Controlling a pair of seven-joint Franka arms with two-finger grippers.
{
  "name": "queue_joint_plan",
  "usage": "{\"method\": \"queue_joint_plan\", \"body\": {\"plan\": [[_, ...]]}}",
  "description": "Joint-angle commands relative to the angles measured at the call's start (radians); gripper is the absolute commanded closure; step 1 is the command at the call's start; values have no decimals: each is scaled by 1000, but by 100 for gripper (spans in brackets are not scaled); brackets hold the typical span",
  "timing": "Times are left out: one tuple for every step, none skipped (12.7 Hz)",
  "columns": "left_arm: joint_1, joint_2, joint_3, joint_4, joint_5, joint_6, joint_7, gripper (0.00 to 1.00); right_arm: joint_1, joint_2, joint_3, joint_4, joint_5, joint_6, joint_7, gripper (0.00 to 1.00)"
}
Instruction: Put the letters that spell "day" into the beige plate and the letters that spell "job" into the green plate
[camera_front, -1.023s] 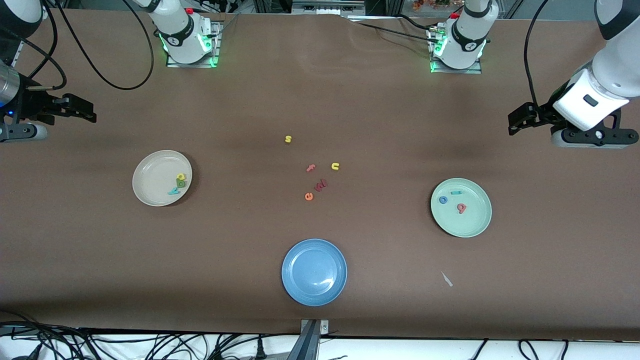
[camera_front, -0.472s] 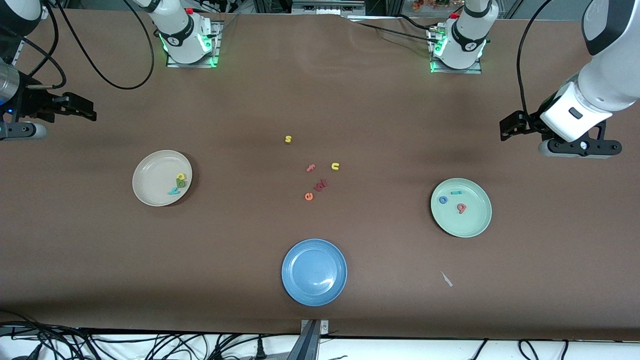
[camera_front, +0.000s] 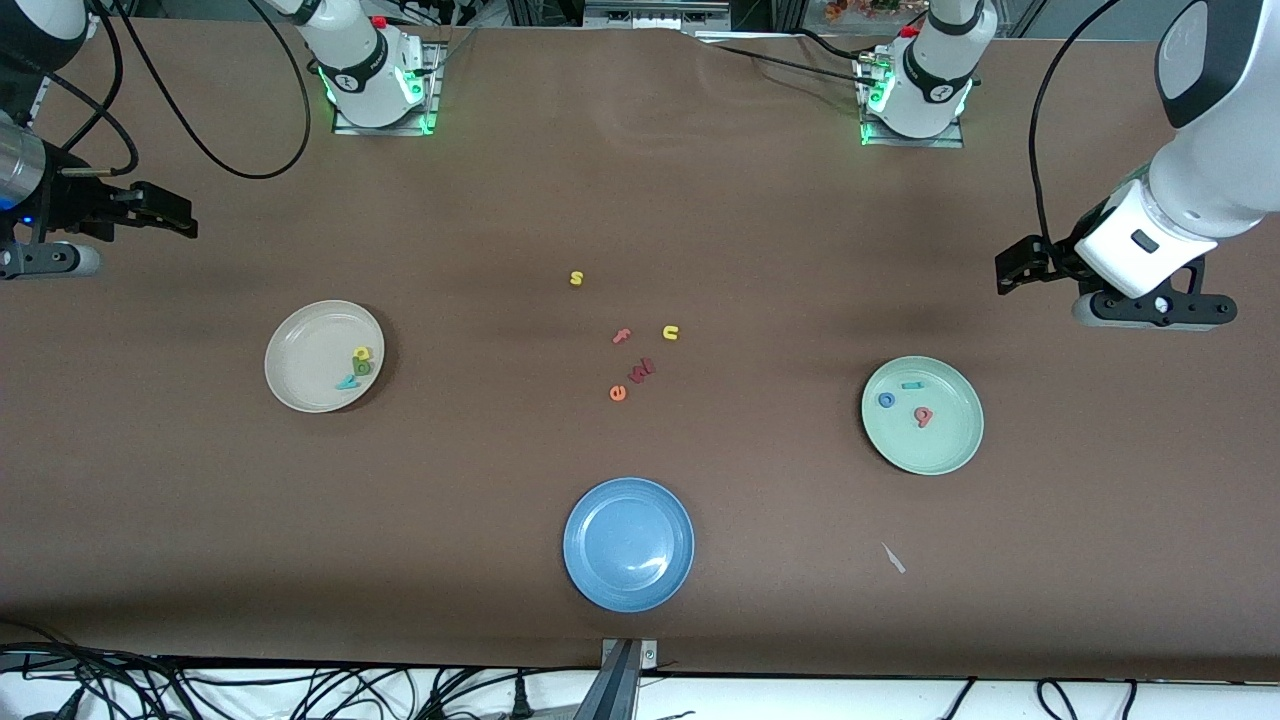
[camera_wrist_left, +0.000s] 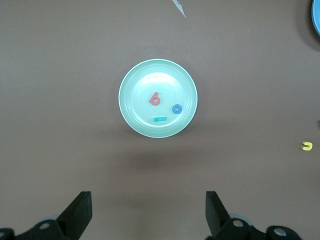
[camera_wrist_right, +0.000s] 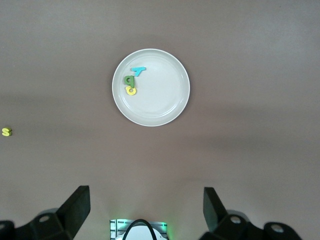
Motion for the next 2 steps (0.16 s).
{"method": "queue_joint_plan", "body": {"plan": [[-2,12,-3,25,-13,-5,-1,0,4,-6,0,17,-15,-23,11,0],[-2,12,-3,25,-13,-5,-3,0,4,-5,0,17,-15,-23,11,0]]}}
